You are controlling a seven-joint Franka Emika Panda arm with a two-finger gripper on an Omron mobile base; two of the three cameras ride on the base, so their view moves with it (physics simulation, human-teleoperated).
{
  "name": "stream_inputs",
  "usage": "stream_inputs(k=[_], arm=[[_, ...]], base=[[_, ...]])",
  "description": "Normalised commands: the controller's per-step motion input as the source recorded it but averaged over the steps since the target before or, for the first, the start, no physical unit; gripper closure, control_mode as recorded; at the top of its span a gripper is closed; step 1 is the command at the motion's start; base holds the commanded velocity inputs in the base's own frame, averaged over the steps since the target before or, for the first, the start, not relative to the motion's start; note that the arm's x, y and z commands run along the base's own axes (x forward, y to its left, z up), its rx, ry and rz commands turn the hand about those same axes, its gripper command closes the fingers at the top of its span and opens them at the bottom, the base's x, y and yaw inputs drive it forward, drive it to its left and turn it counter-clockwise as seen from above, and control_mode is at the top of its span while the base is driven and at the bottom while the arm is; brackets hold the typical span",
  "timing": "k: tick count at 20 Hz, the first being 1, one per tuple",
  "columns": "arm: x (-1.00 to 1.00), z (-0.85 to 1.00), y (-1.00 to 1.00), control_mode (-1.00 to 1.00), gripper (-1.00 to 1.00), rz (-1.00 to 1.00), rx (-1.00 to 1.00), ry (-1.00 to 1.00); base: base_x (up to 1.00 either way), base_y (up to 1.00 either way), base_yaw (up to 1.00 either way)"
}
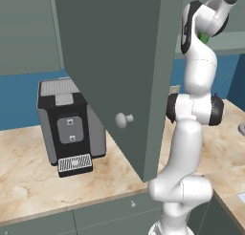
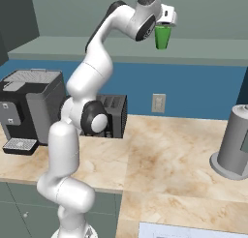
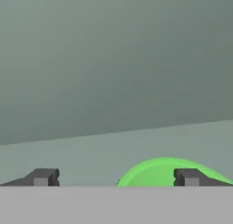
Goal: Open the cabinet directly in front. Then move the beer and the cup to the dining counter with the candle on it.
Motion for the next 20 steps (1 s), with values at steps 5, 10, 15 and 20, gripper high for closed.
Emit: stream_inputs(k=[5, 10, 15, 20], arm=[[0.00, -0.22, 0.00, -1.00, 1.00, 0.00, -0.02, 0.03], [0.00, -0.01, 0.00, -1.00, 1.00, 0.00, 0.00, 0.00], [-0.02, 0.00, 0.00, -1.00, 1.00, 0.00, 0.00, -0.05], [-0.25, 0.10, -0.02, -1.00, 1.00, 0.00, 0.02, -0.35]], base=[[0.00, 0.00, 0.00], [0.00, 0.00, 0.00], [0.00, 0.00, 0.00], [0.00, 0.00, 0.00]])
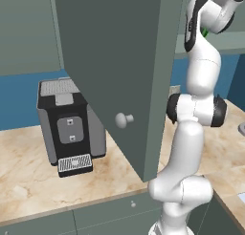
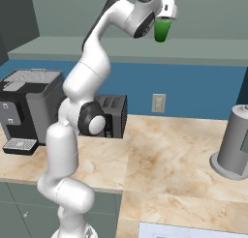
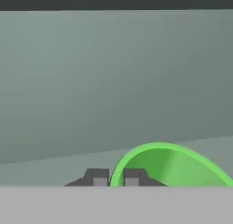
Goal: Open the cabinet directly in front. Then move the beer and the cup to the dining counter with the candle on it.
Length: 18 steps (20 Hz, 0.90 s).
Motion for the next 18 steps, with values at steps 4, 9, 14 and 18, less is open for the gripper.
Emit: stream_inputs(k=[4, 9, 14, 18], arm=[[-0.09, 0.02, 0.00, -1.00, 1.00, 0.00, 0.01, -0.12], [-0.07, 0.00, 0.00, -1.00, 1.00, 0.00, 0.00, -0.02], [-0.80, 0.00, 0.00, -1.00, 1.00, 0.00, 0.00, -0.17], [-1.00, 0.00, 0.00, -1.00, 1.00, 0.03, 0.00, -0.15]], base=[[0.00, 0.00, 0.00], [0.00, 0.00, 0.00], [0.00, 0.00, 0.00], [0.00, 0.00, 0.00]])
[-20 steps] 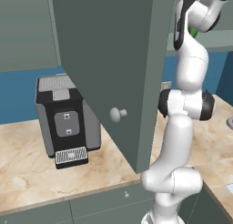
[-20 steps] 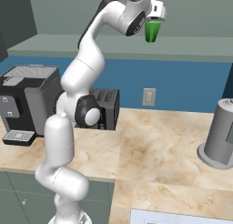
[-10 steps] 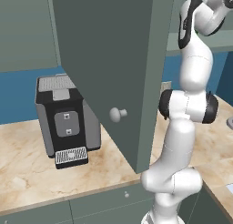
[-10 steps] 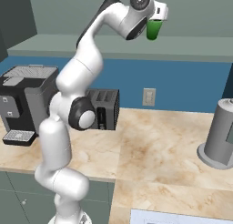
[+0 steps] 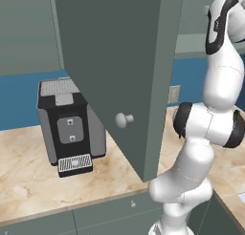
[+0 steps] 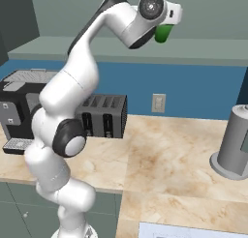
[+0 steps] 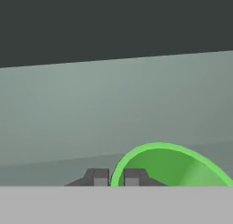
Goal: Open the cabinet directly in front. Then move the beer and the cup to the dining counter with the candle on it.
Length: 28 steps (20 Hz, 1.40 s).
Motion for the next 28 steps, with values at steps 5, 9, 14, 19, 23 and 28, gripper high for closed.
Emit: stream_inputs(k=[5, 9, 14, 19, 23, 28], arm=[[-1.00, -0.18, 0.00, -1.00, 1.00, 0.08, 0.00, -0.05], [-1.00, -0.34, 0.10, -1.00, 1.00, 0.12, 0.00, 0.00], [-1.00, -0.67, 0.38, -1.00, 1.00, 0.19, 0.00, 0.01], [-1.00, -0.96, 0.59, -1.00, 1.00, 0.24, 0.00, 0.10], [-1.00, -1.00, 0.72, -1.00, 1.00, 0.25, -0.02, 0.14], [-0.74, -0.47, 0.85, -1.00, 1.00, 0.23, -0.04, -0.07]], base=[[0.00, 0.00, 0.00], [0.00, 0.00, 0.00], [0.00, 0.00, 0.00], [0.00, 0.00, 0.00], [0.00, 0.00, 0.00], [0.00, 0.00, 0.00]])
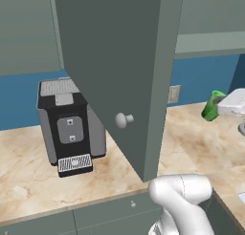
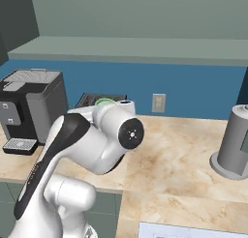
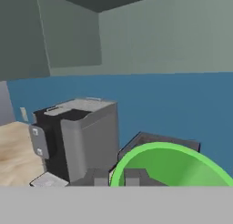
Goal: Open the cabinet directly in front. Then move the beer and the cup to the dining counter with the candle on it.
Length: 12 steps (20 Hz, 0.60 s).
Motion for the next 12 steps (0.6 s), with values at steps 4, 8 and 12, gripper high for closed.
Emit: stream_inputs(k=[4, 8, 12], arm=[[-0.23, 0.00, 0.83, -1.00, 1.00, 0.12, -0.11, -0.46], [0.00, 0.00, 0.88, -1.00, 1.00, 0.05, -0.16, -0.35], [-0.01, 0.00, 0.09, -1.00, 1.00, 0.00, -0.01, -0.04]], base=[[0.00, 0.00, 0.00], [0.00, 0.00, 0.00], [0.00, 0.00, 0.00]])
